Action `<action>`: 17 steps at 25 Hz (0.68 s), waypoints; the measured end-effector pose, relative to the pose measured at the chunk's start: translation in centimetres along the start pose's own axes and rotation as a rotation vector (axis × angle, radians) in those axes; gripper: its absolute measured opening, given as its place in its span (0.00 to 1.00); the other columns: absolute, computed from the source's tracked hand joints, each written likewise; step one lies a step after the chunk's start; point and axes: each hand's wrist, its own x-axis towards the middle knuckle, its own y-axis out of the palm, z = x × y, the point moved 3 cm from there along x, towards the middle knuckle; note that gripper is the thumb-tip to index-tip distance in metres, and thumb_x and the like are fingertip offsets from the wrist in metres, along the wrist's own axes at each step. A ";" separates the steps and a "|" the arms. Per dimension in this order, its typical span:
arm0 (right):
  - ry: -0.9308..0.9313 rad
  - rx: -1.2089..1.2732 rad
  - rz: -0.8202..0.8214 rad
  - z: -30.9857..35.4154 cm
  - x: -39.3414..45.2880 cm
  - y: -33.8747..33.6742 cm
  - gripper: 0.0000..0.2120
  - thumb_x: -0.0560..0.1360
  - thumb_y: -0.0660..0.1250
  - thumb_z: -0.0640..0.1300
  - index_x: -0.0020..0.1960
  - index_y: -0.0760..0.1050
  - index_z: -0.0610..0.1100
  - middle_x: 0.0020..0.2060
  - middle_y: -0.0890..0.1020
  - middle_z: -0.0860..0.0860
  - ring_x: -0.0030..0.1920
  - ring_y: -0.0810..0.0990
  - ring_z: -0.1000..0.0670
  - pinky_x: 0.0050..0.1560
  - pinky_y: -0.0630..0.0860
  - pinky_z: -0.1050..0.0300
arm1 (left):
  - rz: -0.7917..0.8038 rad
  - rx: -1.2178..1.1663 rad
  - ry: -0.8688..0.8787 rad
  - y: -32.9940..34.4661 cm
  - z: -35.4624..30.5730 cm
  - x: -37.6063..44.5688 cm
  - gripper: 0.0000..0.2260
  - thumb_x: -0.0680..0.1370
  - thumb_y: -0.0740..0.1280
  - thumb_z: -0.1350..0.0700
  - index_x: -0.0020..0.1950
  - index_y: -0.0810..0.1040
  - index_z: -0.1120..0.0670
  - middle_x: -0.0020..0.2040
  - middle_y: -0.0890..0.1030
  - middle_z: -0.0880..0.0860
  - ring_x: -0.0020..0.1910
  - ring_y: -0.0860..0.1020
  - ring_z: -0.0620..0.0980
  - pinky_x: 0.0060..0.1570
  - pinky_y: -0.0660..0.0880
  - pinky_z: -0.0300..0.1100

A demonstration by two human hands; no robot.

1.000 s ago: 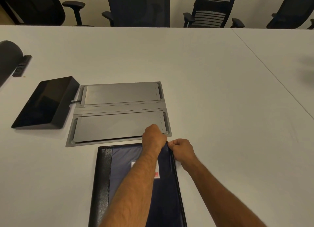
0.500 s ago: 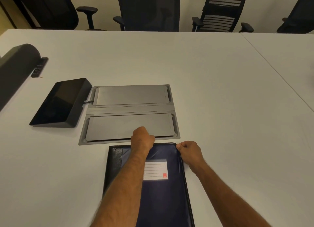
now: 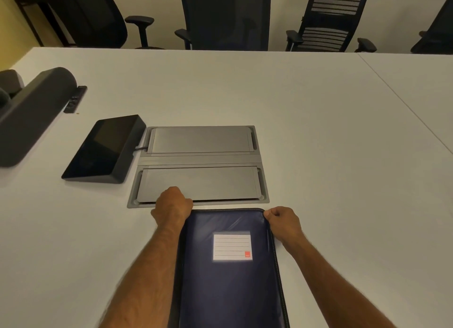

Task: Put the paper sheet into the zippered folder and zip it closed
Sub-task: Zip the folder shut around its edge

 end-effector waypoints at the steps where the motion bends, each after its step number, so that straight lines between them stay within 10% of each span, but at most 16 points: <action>1: 0.003 0.002 -0.004 0.0 0.0 0.0 0.14 0.79 0.62 0.46 0.41 0.80 0.40 0.36 0.81 0.45 0.35 0.77 0.50 0.41 0.74 0.57 | 0.005 -0.042 -0.013 -0.1 0.5 0.2 0.06 0.75 0.68 0.56 0.42 0.74 0.57 0.36 0.74 0.52 0.36 0.75 0.52 0.37 0.75 0.45; 17: -0.009 -0.026 -0.040 -0.2 0.1 0.3 0.13 0.79 0.62 0.46 0.41 0.80 0.41 0.37 0.81 0.45 0.38 0.79 0.48 0.48 0.78 0.52 | -0.037 -0.119 0.019 -0.7 2.3 0.6 0.12 0.76 0.68 0.60 0.34 0.71 0.60 0.34 0.77 0.57 0.30 0.72 0.50 0.28 0.68 0.41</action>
